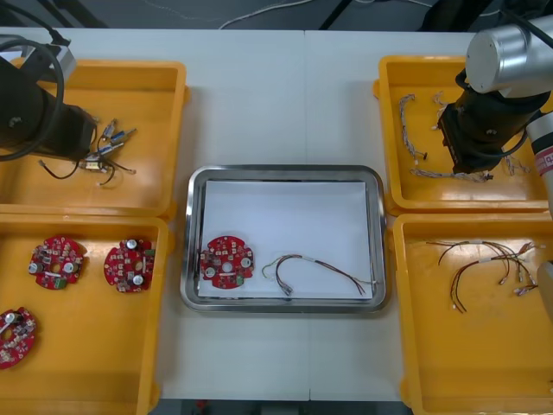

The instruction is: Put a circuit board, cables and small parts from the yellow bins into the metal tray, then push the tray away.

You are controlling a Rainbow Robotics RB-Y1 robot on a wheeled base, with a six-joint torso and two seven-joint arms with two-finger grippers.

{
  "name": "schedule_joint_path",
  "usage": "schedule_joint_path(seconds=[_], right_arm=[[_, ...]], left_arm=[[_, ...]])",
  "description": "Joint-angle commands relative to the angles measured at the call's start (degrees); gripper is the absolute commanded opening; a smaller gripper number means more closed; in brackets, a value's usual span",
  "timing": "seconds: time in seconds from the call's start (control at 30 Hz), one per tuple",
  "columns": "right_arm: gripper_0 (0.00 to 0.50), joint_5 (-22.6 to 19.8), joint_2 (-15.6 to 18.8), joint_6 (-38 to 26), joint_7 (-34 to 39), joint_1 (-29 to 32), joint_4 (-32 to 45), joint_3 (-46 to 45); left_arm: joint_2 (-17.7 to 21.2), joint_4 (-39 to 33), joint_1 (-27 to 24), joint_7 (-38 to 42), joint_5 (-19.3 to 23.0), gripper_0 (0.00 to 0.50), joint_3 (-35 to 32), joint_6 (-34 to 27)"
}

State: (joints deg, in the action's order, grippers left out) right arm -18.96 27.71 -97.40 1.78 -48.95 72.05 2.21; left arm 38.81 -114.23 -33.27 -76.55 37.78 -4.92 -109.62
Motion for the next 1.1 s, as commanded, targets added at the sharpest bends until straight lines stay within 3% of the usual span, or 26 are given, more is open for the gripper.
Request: schedule_joint_path(seconds=[0.03, 0.6, 0.8, 1.1], right_arm=[[0.5, -1.08, -1.08, 1.07, 3.32, -2.55, -1.48, -1.59], [0.5, -2.66, -2.49, 6.08, 5.6, -1.58, -5.7, -3.79], [0.5, -3.01, -2.49, 7.66, 5.6, -0.09, -5.7, -3.79], [0.5, -3.1, -2.4, 8.54, 5.34, 1.93, -5.7, -3.7]], left_arm=[[-0.22, -5.04, 0.58, 12.91, -0.08, 0.0, 5.44, -0.38], [-0.75, -13.57, -1.53, 39.55, -2.36, 0.0, 26.01, -0.38], [-0.84, -13.83, -3.47, 44.2, -2.71, 0.0, 31.02, -0.33], [-2.77, -9.88, -5.93, 47.02, -7.29, 0.0, 36.47, 6.44]])
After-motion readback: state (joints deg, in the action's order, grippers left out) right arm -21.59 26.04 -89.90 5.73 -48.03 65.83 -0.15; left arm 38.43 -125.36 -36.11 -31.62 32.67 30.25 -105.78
